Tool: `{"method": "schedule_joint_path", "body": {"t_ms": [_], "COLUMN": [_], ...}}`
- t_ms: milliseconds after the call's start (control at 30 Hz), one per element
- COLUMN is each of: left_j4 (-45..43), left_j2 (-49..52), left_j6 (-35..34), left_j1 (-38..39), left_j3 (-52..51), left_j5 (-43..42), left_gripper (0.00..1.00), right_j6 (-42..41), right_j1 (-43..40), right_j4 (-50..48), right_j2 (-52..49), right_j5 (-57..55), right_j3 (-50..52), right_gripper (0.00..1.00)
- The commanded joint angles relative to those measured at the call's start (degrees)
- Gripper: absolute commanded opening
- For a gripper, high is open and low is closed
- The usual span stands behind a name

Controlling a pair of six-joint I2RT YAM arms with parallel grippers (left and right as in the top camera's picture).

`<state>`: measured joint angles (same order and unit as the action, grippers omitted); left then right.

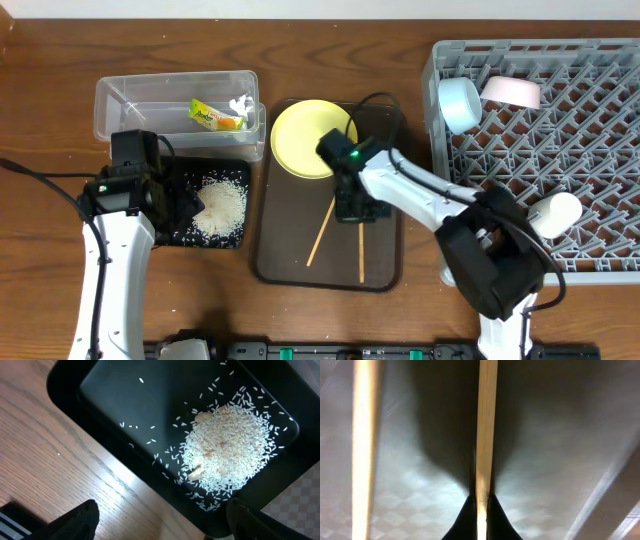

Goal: Sort waste into correct bins and load items into the dishwasher rack
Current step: 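Carry chopstick with right gripper and stand it in dish rack, then return right gripper to tray and grasp the second chopstick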

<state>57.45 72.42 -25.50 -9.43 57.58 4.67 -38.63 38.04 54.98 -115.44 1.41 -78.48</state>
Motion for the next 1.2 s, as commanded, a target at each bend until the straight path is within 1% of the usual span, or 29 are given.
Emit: {"method": "schedule_joint_path", "body": {"t_ms": [0,100,200,300,400,533,733,833,900,967,1000,1033,1167], "left_j4": [0.17,0.17,0.17,0.15,0.15,0.15,0.15,0.15,0.15,0.17,0.17,0.17,0.15], "left_j2": [-0.20,-0.20,-0.20,-0.20,-0.20,-0.20,-0.20,-0.20,-0.20,-0.20,-0.20,-0.20,-0.20], "left_j6": [-0.33,-0.33,-0.33,-0.33,-0.33,-0.33,-0.33,-0.33,-0.33,-0.33,-0.35,-0.33,-0.33], "left_j1": [-0.31,-0.31,-0.31,-0.31,-0.31,-0.31,-0.31,-0.31,-0.31,-0.31,-0.31,-0.31,-0.31], "left_j3": [0.39,0.39,0.39,0.39,0.39,0.39,0.39,0.39,0.39,0.39,0.39,0.39,0.39], "left_j5": [0.28,0.28,0.28,0.28,0.28,0.28,0.28,0.28,0.28,0.28,0.28,0.28,0.28], "left_gripper": [0.84,0.84,0.84,0.84,0.84,0.84,0.84,0.84,0.84,0.84,0.84,0.84,0.84], "right_j6": [5.73,13.66,22.69,27.98,31.21,34.29,35.78,35.74,35.71,35.71,35.71,35.71,34.36], "right_j1": [-4.63,-8.66,-13.44,-18.82,-23.34,-28.20,-29.99,-29.99,-29.99,-29.99,-29.99,-29.99,-29.81], "right_j4": [0.11,0.55,3.08,6.69,9.22,11.47,9.84,6.67,4.83,3.78,3.26,2.67,1.27], "right_j2": [7.58,13.64,20.20,25.24,27.39,27.32,26.82,26.82,26.82,26.82,26.82,26.84,26.93], "right_j5": [-1.16,-0.94,-1.01,-1.18,-1.18,-1.14,-1.14,-1.16,-1.16,-1.16,-1.18,-1.16,-0.26], "right_j3": [0.04,0.04,0.04,0.04,0.07,0.42,4.07,6.64,7.82,8.15,8.15,8.09,5.46], "right_gripper": [0.01,0.01,0.01,0.01,0.01,0.01,0.02,0.12,0.16,0.26,0.33,0.38,0.46]}}
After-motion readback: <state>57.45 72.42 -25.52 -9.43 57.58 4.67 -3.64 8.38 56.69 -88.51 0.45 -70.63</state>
